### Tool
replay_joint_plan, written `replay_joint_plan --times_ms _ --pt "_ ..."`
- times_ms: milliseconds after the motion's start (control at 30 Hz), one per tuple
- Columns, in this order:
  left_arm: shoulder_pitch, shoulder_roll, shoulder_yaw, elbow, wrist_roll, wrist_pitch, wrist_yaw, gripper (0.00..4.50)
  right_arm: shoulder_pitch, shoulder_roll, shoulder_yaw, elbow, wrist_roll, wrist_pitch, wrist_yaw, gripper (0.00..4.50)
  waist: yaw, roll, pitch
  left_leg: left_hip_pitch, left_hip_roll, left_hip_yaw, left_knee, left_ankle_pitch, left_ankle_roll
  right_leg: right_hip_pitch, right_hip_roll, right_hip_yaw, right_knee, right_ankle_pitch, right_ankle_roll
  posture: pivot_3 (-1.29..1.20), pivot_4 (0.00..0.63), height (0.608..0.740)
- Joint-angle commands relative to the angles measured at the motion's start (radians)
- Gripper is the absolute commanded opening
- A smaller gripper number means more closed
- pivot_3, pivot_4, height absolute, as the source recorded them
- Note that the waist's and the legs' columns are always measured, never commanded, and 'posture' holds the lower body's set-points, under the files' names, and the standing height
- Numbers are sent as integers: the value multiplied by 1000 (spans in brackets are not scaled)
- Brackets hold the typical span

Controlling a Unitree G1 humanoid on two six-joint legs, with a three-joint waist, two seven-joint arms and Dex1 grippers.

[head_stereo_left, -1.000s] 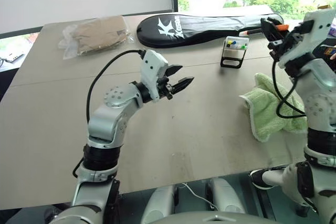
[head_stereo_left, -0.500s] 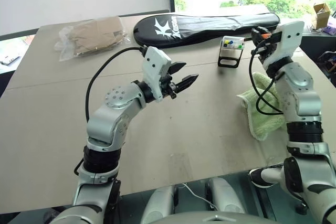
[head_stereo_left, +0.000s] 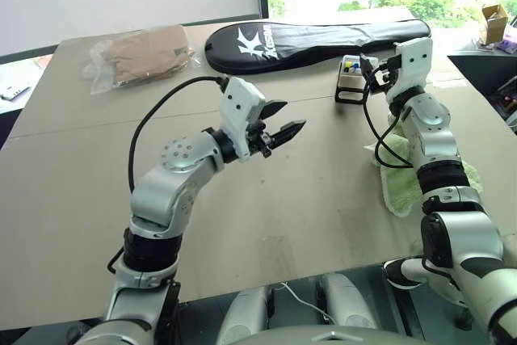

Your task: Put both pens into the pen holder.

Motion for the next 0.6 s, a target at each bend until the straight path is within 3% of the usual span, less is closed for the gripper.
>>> replay_joint_plan --times_ms 33,133,200,367,500,600 --pt "28 -20 58 -43 -22 1 63 2880 64 -30 -4 -227 62 57 111 4329 1 0 0 0 0 0 0 0 0 0 0 0 0 0 0 0 150 740" --pt "75 -4 75 -63 -10 -16 75 2880 191 -90 1 -506 160 229 231 4329 5 0 0 0 1 -1 0 0 0 0 0 0 0 0 0 0 150 740" --pt "122 -13 132 -81 -85 22 74 2880 298 -164 20 -699 207 335 312 4429 9 0 0 -2 0 -3 1 0 0 0 0 0 0 0 0 0 150 740" --pt "339 29 262 -186 -138 53 105 4401 667 -349 -59 -1157 400 620 397 4500 17 0 0 -2 1 -4 -1 0 0 0 -1 0 -2 0 0 0 150 740" --pt "507 91 373 -244 -186 41 61 4401 966 -430 -181 -1337 449 677 439 4500 35 0 0 -1 1 -4 -2 0 0 1 0 1 -2 0 0 0 150 740" --pt "594 121 424 -257 -207 29 41 4401 1095 -445 -257 -1402 475 691 445 4500 44 0 0 5 1 -4 -2 -1 1 8 0 1 -5 0 0 0 150 740"
